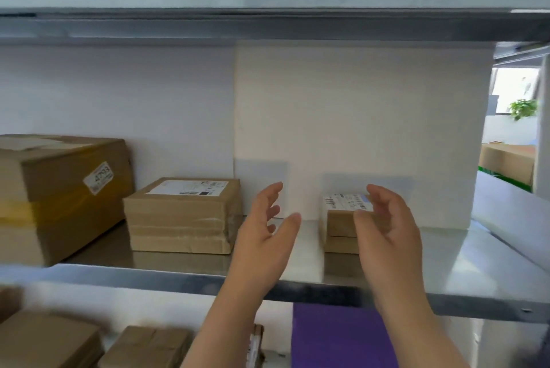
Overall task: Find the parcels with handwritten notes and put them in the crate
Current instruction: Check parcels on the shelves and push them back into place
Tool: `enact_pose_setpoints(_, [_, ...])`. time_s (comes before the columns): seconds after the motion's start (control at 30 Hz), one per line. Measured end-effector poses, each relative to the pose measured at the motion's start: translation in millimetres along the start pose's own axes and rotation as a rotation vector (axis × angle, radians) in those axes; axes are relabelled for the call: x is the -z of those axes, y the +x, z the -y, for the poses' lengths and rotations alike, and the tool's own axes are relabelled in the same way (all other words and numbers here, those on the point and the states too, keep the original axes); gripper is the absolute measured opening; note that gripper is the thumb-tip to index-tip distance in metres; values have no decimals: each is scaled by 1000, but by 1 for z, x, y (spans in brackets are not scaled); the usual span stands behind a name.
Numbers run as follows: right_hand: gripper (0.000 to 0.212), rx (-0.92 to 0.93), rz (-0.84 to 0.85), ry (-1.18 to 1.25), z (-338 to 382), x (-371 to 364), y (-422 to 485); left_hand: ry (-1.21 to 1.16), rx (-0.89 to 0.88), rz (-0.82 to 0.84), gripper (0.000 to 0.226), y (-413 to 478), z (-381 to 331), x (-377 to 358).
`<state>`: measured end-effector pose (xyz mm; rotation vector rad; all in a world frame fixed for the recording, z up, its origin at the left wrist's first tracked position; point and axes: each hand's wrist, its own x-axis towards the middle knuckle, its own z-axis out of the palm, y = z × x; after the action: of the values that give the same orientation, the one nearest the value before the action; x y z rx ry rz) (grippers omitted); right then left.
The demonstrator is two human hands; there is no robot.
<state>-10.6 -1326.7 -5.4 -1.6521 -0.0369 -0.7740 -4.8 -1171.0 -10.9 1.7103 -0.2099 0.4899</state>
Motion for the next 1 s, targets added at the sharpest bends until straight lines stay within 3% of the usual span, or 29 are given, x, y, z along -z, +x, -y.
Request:
enact_pose_setpoints(0.37, [33, -54, 352, 327, 74, -144, -96, -47, 19, -240, 38, -37, -6, 201])
enact_pose_setpoints(1.0, [27, -149, 908, 474, 174, -399, -332, 58, 142, -723, 36, -177, 20, 535])
